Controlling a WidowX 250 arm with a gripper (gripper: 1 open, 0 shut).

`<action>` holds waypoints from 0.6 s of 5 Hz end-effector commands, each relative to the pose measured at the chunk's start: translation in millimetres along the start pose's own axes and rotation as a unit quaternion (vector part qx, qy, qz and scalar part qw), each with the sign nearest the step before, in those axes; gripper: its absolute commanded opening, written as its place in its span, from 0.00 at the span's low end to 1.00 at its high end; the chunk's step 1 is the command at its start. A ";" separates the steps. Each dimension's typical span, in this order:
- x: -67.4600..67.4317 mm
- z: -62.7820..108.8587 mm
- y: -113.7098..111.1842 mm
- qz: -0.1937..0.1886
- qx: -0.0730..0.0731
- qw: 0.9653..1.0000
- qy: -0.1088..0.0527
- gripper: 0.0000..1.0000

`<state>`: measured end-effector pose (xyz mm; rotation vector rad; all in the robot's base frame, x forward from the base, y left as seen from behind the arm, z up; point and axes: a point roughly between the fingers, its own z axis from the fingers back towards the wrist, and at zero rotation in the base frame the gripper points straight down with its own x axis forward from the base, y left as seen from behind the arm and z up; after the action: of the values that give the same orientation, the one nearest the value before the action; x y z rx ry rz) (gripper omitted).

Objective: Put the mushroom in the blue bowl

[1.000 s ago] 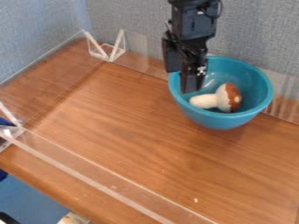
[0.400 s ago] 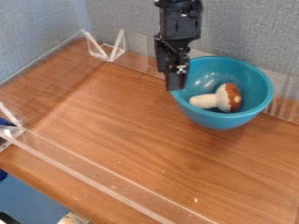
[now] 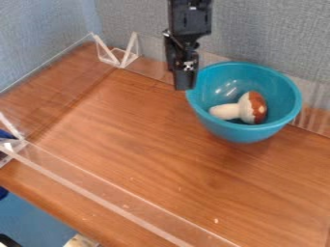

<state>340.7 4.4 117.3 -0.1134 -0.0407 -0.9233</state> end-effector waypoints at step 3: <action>44.8 29.7 -14.3 -0.009 0.036 0.999 -0.030 0.00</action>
<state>350.8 -34.2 133.0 -0.0998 -0.0758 -0.9256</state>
